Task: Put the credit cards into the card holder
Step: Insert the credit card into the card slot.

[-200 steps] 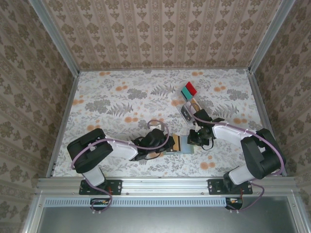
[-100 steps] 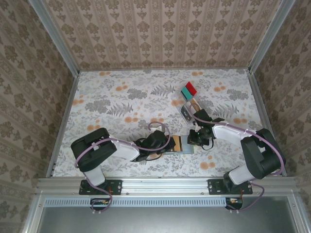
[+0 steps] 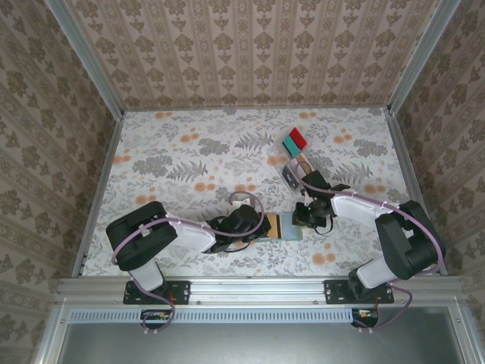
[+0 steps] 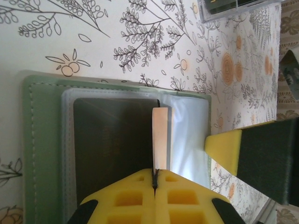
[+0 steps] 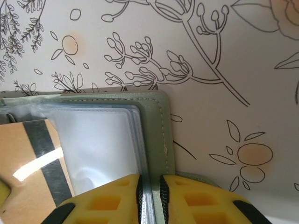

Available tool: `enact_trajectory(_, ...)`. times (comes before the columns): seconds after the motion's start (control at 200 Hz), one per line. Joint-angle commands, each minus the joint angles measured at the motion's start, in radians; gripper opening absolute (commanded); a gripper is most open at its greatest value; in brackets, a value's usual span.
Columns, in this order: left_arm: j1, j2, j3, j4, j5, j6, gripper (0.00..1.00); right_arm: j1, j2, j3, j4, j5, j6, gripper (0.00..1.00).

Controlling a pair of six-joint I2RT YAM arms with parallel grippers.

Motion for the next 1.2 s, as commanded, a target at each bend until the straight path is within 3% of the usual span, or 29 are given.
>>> enact_trajectory(0.0, -0.006, 0.036, 0.025, -0.014, 0.036, -0.009, 0.04, 0.006, 0.076, -0.042, 0.022, 0.047, -0.001, 0.21)
enact_trajectory(0.33, -0.003, 0.021, 0.024, -0.036, 0.038, -0.01, 0.06, 0.006, 0.081, -0.042, 0.027, 0.043, 0.001, 0.22)
enact_trajectory(0.615, 0.002, -0.082, -0.027, -0.121, -0.044, -0.016, 0.05, 0.005, 0.077, -0.044, 0.02, 0.05, -0.001, 0.21)
enact_trajectory(0.94, -0.006, 0.038, 0.063, -0.086, 0.035, -0.009, 0.06, 0.006, 0.089, -0.039, 0.018, 0.05, -0.008, 0.21)
enact_trajectory(1.195, -0.01, 0.021, 0.05, -0.103, 0.029, -0.011, 0.07, 0.007, 0.091, -0.039, 0.02, 0.049, -0.008, 0.21)
